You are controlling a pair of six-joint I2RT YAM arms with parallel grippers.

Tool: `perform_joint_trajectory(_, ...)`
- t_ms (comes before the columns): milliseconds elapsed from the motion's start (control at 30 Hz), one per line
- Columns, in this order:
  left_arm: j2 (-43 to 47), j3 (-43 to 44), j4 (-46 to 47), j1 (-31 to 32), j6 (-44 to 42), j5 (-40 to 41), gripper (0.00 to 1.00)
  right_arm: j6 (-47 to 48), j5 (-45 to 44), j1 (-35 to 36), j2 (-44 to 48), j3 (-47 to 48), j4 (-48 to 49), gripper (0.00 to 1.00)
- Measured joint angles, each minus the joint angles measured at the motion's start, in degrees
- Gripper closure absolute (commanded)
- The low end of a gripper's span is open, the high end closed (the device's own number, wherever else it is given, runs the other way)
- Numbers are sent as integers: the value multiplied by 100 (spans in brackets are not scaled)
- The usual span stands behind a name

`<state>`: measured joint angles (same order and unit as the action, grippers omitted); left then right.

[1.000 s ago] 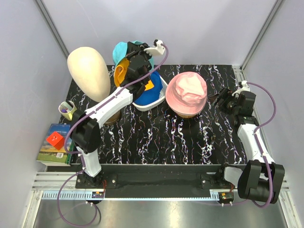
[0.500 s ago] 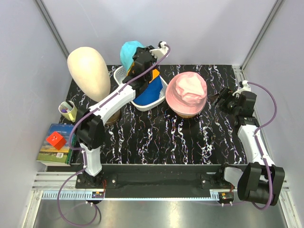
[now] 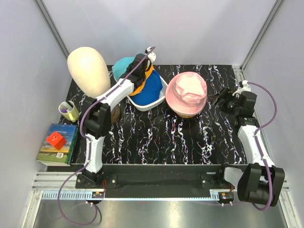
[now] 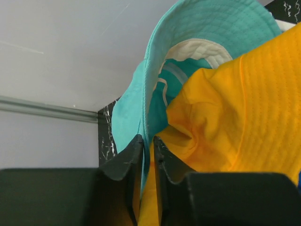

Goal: Stack the hats

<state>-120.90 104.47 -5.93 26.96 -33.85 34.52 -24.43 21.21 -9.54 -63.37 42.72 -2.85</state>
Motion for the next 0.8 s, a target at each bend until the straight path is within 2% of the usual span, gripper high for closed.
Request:
perform_joint_trajectory(67, 31, -26, -28, 20, 199, 72, 31, -2, 48, 0, 0, 0, 2, 14)
perform_joint_trajectory(133, 138, -162, 17, 55, 315, 85, 17, -4, 85, 0, -7, 0, 2, 14)
perform_joint_trajectory(233, 527, -627, 168, 136, 507, 122, 8, -17, 105, 0, -39, 0, 4, 14)
perform_joint_trajectory(367, 1119, -1117, 544, 363, 525, 92, 9, -50, 153, 0, -90, -2, 4, 14)
perform_joint_trajectory(467, 1174, -848, 446, 474, 643, -201, 13, -68, 201, 0, -94, -2, 4, 14)
perform_joint_trajectory(633, 385, 468, -251, 306, 990, -981, 15, -76, 208, 0, -94, -9, 9, 14)
perform_joint_trajectory(800, -313, 581, -844, -70, 1320, -1488, 17, -85, 210, 0, -92, -33, 7, 14)
